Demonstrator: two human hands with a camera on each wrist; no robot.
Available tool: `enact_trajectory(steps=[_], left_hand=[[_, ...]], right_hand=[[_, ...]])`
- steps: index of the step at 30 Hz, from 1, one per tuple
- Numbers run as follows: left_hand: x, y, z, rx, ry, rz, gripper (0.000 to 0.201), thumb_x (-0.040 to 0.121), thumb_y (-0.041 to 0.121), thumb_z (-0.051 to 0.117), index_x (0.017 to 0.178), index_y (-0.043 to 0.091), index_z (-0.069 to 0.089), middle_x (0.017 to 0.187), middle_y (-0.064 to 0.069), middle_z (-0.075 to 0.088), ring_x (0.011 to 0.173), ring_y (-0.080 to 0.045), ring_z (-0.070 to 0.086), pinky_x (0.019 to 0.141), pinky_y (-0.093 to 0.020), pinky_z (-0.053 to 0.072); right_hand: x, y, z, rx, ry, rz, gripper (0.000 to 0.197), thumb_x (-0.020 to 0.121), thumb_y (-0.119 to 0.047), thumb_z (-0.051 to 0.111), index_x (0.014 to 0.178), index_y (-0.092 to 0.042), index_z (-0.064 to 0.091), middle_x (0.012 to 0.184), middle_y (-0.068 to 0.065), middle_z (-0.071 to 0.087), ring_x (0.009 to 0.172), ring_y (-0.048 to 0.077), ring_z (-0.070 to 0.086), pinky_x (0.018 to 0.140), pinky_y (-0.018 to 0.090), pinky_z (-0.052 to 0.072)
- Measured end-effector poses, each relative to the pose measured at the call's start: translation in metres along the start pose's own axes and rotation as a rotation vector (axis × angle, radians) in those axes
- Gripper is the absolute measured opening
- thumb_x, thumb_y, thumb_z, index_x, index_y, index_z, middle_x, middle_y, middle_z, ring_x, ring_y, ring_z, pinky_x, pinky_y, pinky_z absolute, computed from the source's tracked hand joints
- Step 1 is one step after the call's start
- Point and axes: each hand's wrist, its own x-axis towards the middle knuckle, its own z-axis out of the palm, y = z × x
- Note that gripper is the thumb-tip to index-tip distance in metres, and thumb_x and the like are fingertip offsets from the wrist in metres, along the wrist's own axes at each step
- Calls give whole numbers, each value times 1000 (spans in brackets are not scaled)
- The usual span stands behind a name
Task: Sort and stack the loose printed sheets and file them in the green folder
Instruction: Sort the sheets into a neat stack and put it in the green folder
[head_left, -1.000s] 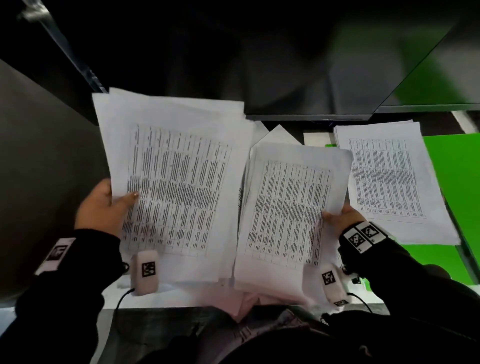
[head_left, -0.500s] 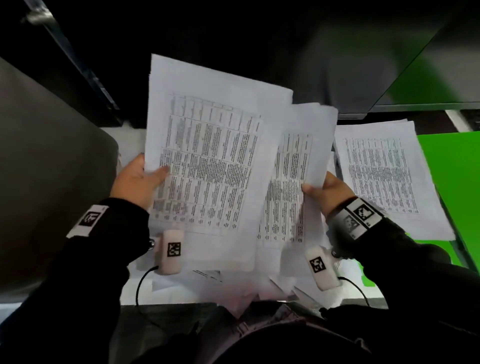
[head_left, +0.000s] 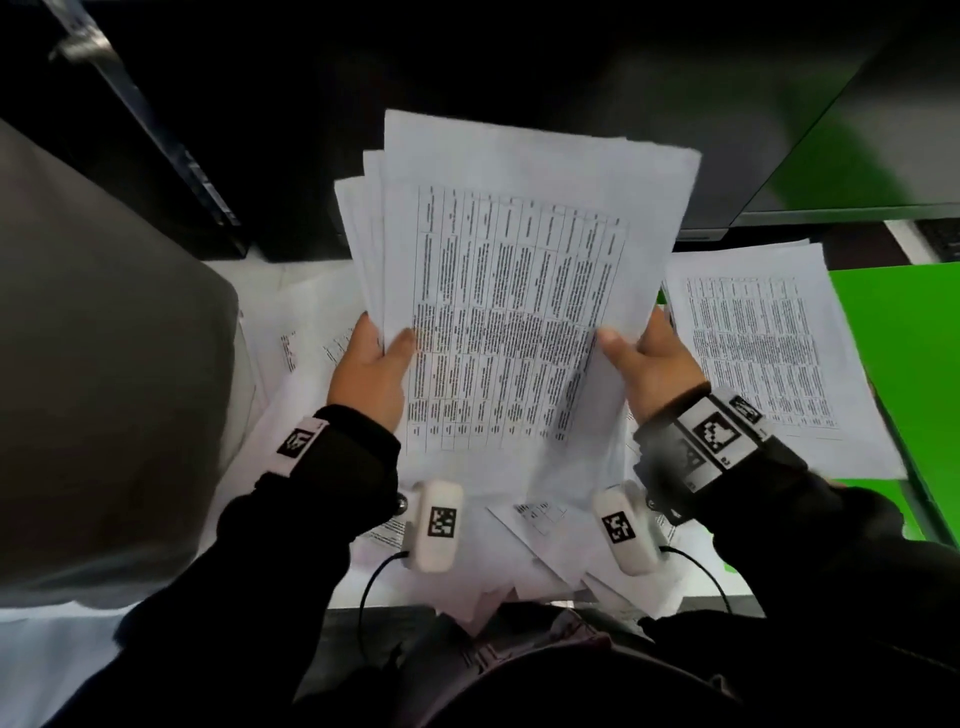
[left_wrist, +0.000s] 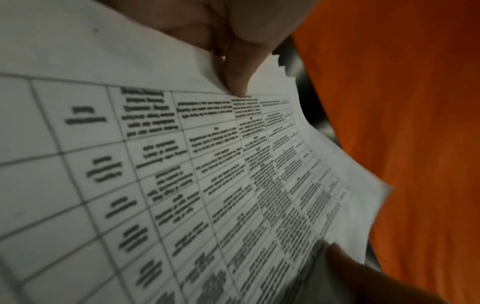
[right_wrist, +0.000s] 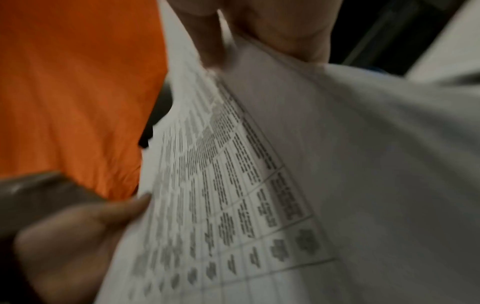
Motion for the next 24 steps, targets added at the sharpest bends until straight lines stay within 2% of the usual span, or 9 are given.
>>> enact_trajectory(steps=[1,2,5,8,10,13,17,21,24], left_hand=[[-2,4,1,-37,10,20,39,96,24,47,126,-1,40,117,-17,34,111,-10,52,93,-31,42],[-4,7,2,-60,19,35,43,96,25,46,134,7,38,118,-19,54,117,-11,52,99,-28,41],[-10,10,6,-28,59,130,42,97,22,43,137,11,35,120,-20,53,113,-20,52,98,-29,41],[-14,-2,11,-67,-4,153,40,96,11,45,117,45,42,110,12,62,97,5,58,94,-23,46],[-14,-12,14,-62,-51,88,53,91,5,50,106,54,36,106,25,57,99,6,57,96,-26,43],[-14,-18,20,-35,-86,66,53,86,6,59,115,42,32,106,24,56,103,-9,57,101,-32,41],[-12,-16,26,-103,-101,26,34,95,23,48,126,36,39,102,30,51,103,0,51,95,-23,35],[-2,-14,20,-179,18,42,27,93,14,51,100,41,51,101,24,60,99,-1,58,91,-23,41],[3,-13,16,-181,23,71,22,92,11,53,107,27,51,103,17,62,97,2,58,87,-16,41]], right_hand=[[-1,-3,0,-22,2,-54,36,94,-23,49,130,-29,46,99,-23,60,99,4,57,95,29,43],[-1,-7,0,-26,24,-99,39,94,-18,50,131,-26,45,99,-22,60,97,1,57,93,28,43],[-3,-10,-1,-13,92,-173,36,92,-18,53,127,-23,51,96,-25,61,93,-10,55,88,23,46],[-5,0,-2,-63,92,-167,36,89,-18,58,124,-20,54,95,-22,63,91,-5,59,85,21,45],[-7,6,-1,-109,61,-139,37,87,-18,61,123,-16,52,102,-11,63,94,7,58,86,26,44],[-5,9,2,-153,59,-101,41,85,-17,64,123,-13,50,99,-11,55,94,9,52,84,23,38],[2,6,5,-143,62,-100,39,88,-14,60,125,-14,51,98,-10,54,94,11,51,85,25,40],[8,3,-3,-41,33,-110,33,88,-14,59,119,-23,50,98,-17,60,88,1,57,81,18,43],[11,10,-12,-29,-1,-122,27,87,-13,60,110,-24,50,95,-17,63,89,-4,60,81,17,48]])
